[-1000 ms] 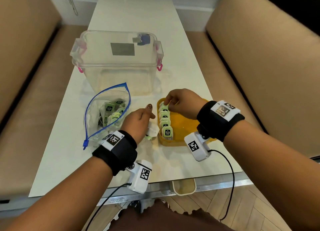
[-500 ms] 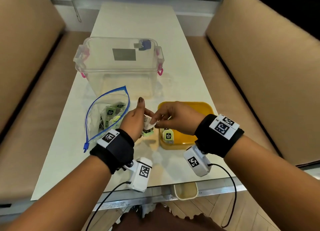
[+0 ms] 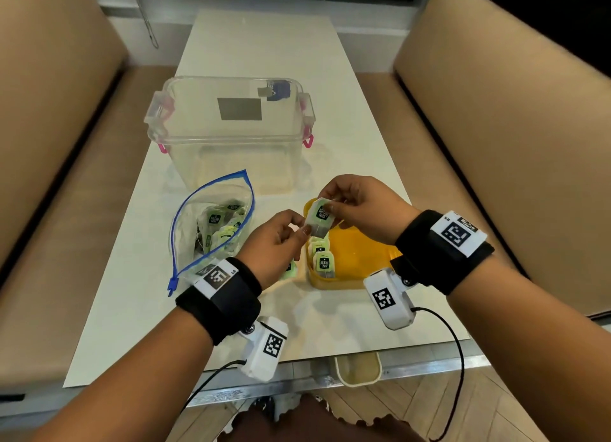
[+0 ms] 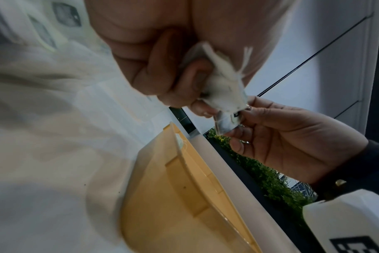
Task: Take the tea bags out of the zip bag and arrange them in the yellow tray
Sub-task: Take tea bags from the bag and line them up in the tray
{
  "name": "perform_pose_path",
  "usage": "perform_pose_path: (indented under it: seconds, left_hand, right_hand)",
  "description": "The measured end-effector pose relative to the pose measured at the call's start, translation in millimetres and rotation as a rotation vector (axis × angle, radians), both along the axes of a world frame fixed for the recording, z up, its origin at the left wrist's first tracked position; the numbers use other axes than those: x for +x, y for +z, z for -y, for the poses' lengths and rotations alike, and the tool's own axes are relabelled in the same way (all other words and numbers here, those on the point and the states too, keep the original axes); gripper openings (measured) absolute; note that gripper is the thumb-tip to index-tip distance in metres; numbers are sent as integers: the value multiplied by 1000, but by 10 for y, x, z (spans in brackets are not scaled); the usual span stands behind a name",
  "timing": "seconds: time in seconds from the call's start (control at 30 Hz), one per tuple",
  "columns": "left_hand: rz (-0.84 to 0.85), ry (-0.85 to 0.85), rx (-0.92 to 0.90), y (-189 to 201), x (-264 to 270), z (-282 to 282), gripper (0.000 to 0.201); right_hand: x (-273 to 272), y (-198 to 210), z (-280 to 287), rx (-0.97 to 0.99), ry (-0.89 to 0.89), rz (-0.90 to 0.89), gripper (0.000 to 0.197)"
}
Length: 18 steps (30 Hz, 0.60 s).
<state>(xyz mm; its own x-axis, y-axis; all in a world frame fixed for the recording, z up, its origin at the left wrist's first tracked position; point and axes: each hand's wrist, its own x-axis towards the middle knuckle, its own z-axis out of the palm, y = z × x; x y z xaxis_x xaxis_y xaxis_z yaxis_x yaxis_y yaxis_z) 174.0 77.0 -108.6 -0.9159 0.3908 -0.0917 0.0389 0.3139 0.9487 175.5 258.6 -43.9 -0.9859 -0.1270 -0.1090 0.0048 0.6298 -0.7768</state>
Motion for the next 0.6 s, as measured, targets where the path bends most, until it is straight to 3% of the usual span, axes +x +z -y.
perform_pose_path:
  seconds: [0.2, 0.43, 0.6]
  left_hand:
    - [-53, -18, -57, -41, 9, -33, 4]
    - [-54, 29, -268, -143, -54, -63, 32]
    - [-45, 9, -357, -259, -72, -110, 38]
  right_hand:
    - [13, -35, -20, 45, 43, 126, 15]
    - [16, -193, -104, 357, 197, 369, 9]
    - [17, -375, 28, 559, 296, 431, 12]
